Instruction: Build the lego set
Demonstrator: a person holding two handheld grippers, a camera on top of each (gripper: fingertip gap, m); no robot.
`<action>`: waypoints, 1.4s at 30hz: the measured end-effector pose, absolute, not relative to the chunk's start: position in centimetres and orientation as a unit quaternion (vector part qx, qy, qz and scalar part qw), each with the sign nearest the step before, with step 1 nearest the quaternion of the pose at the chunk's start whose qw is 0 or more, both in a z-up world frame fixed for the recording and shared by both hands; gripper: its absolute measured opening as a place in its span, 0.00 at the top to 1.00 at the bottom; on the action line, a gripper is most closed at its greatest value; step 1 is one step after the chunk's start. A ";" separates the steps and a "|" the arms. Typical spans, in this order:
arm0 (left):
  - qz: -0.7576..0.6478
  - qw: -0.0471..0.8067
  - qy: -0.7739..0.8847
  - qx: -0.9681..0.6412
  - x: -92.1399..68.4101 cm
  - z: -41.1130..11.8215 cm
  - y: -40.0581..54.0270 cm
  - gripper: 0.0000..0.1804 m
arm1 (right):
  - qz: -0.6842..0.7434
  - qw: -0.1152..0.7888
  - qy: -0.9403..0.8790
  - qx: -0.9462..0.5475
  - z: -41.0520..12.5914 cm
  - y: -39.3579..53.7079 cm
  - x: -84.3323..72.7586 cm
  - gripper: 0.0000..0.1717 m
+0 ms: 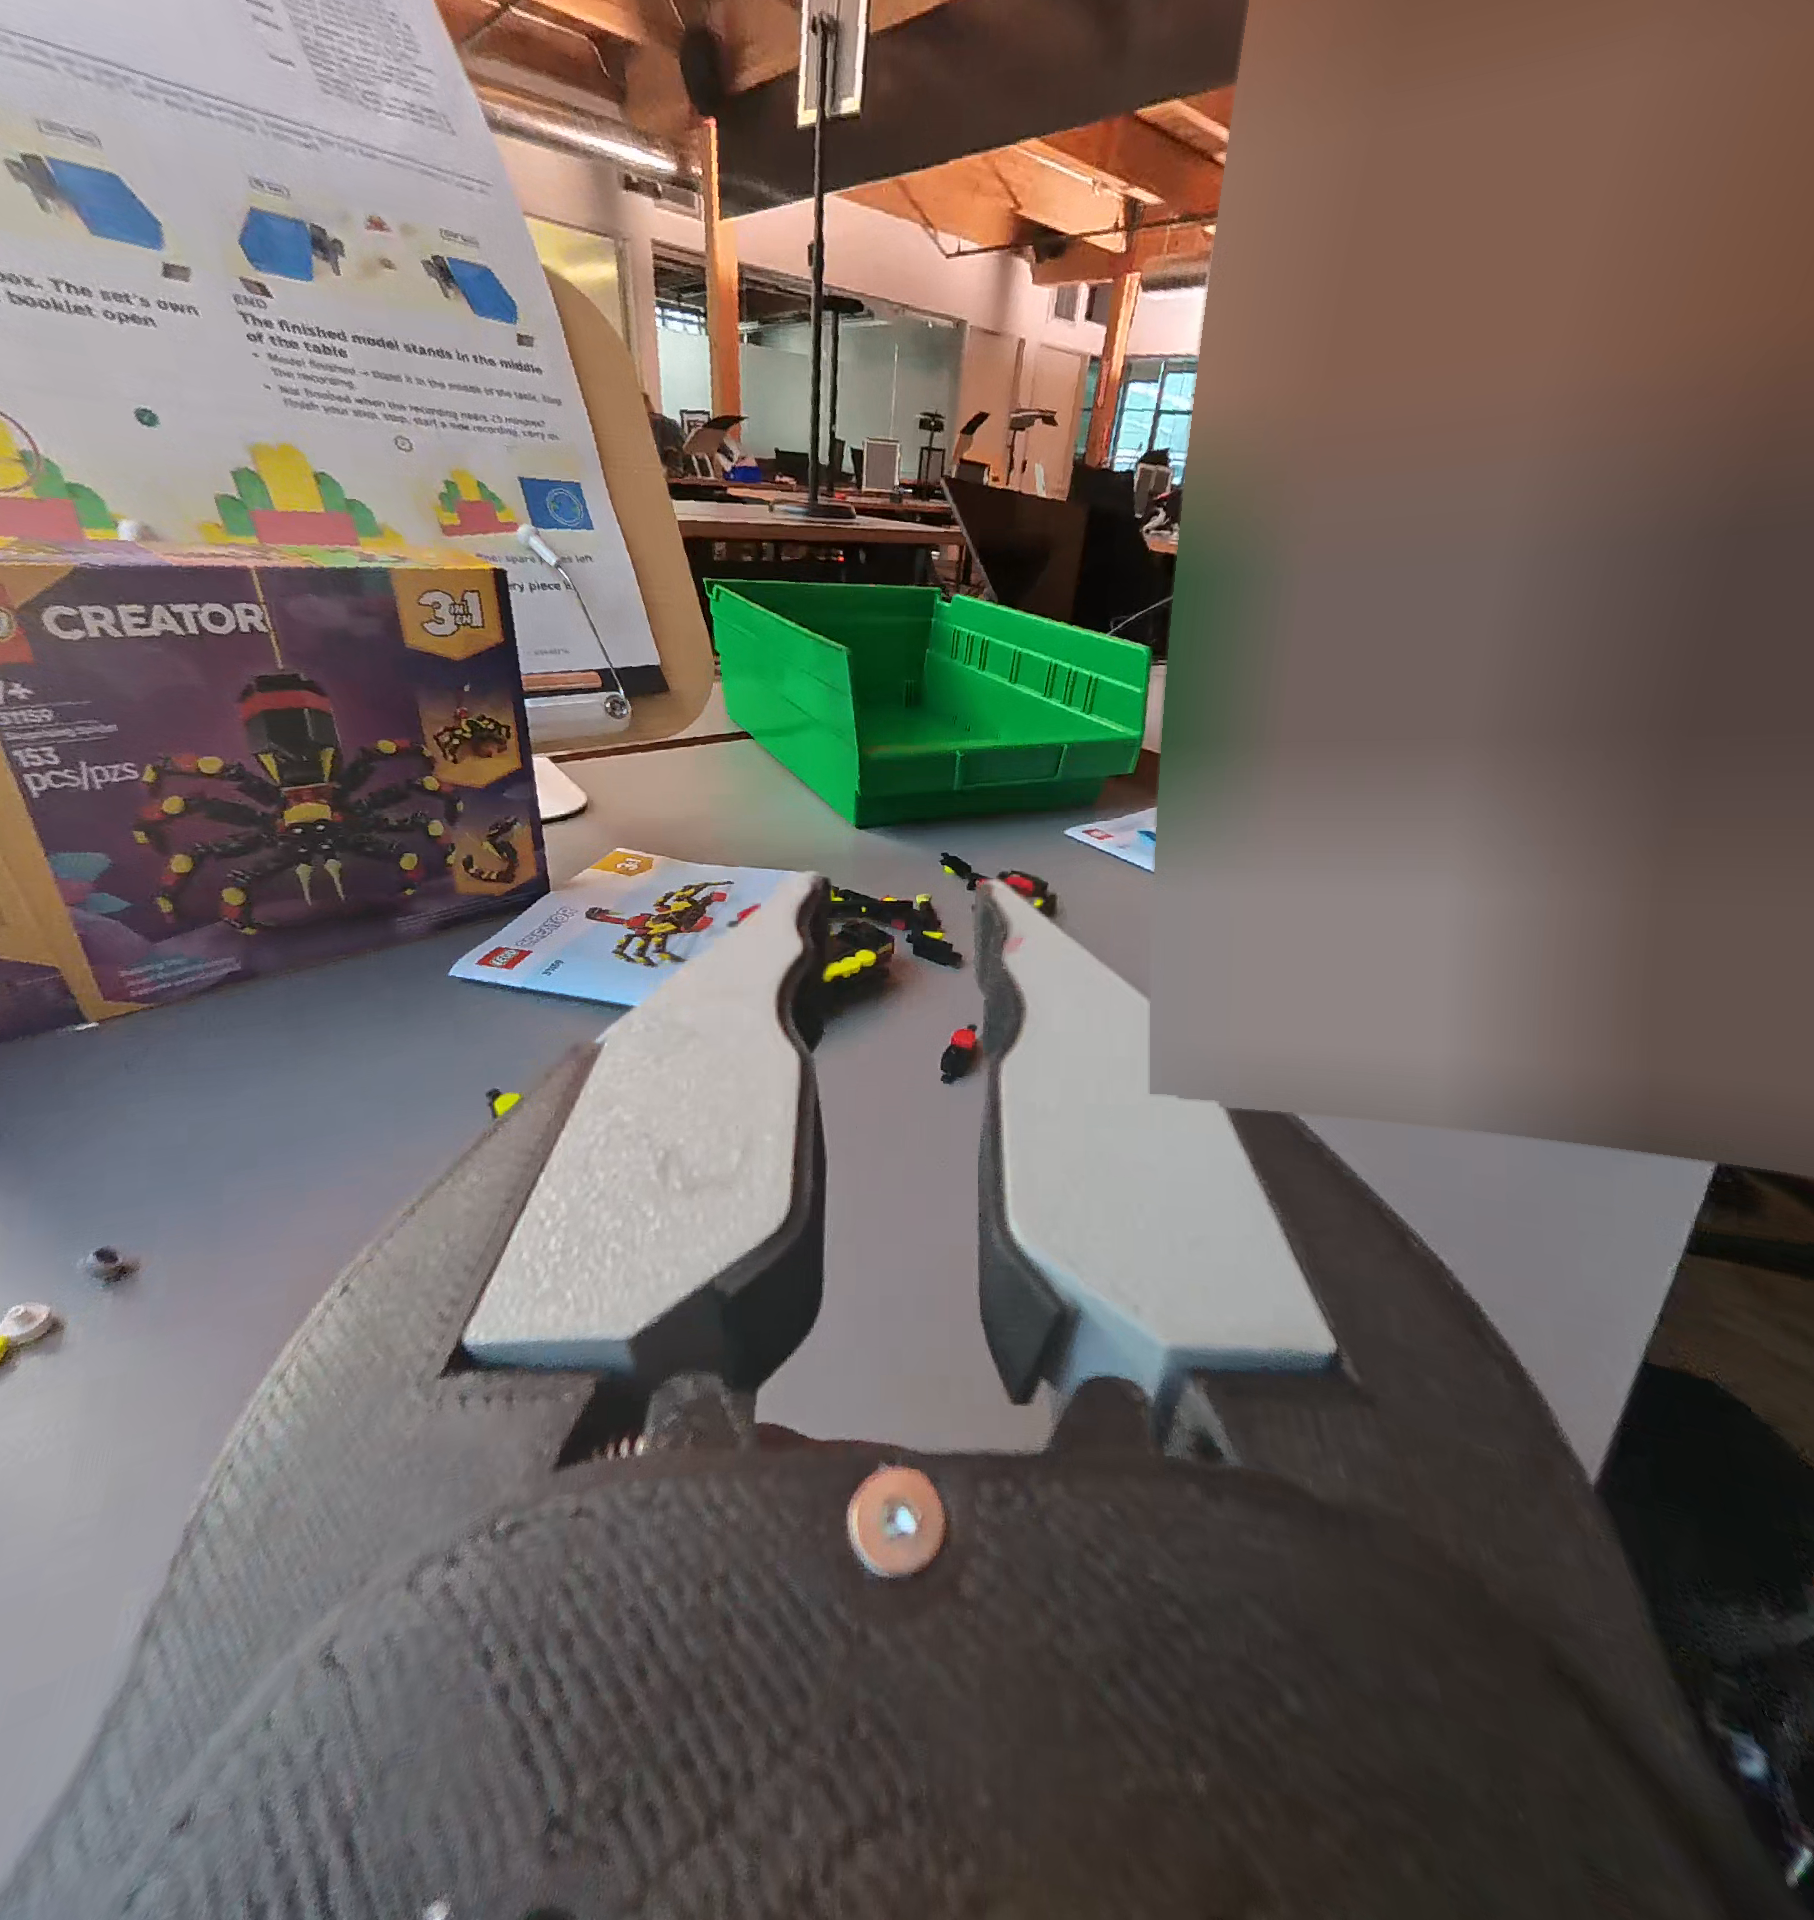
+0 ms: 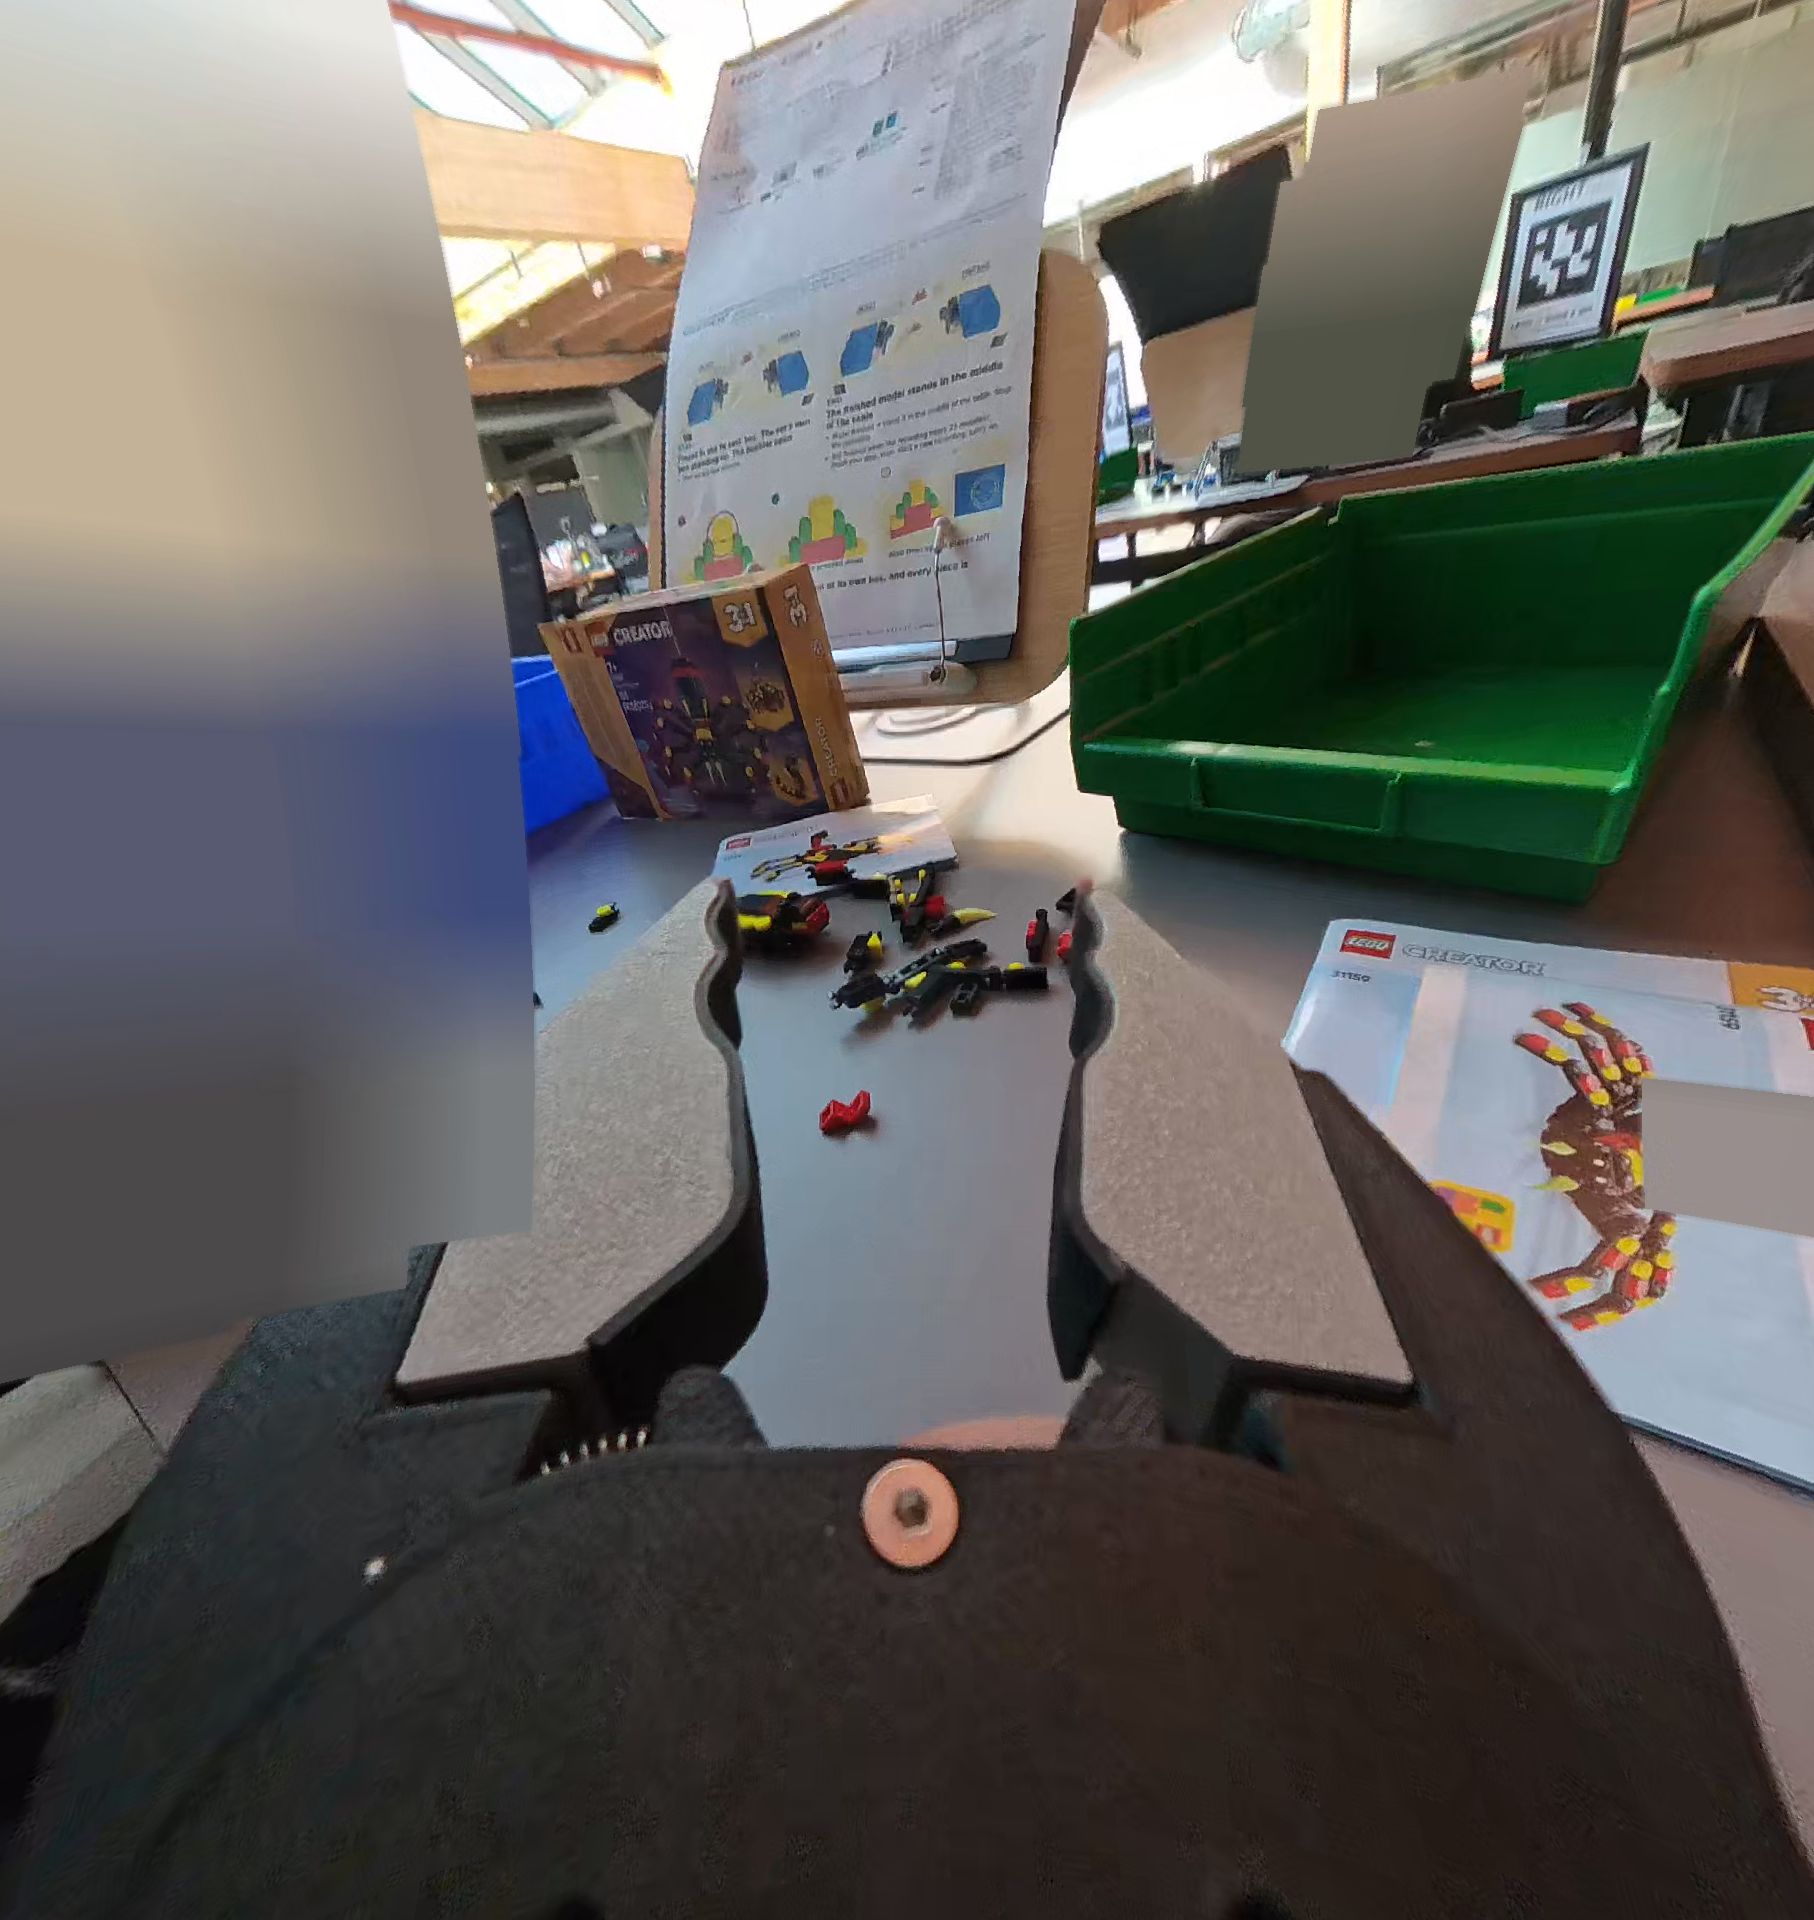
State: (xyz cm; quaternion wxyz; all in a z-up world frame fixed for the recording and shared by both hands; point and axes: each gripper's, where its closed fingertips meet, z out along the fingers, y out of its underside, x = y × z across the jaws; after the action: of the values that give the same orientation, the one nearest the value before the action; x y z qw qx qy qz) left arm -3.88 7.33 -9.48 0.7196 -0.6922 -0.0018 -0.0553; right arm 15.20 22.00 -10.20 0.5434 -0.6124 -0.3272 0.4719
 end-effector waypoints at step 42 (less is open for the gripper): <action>-0.014 0.647 0.014 -0.762 -3.4 -12.1 7.1 0.84 | 0.443 0.433 -0.439 -0.651 -13.7 24.3 12.0 0.76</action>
State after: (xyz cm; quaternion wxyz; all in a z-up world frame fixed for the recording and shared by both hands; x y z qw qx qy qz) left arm -3.44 7.06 -12.06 0.6469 -0.7623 0.0142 -0.0140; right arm 11.96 24.27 -13.74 0.4335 -0.6505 -0.4391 0.4428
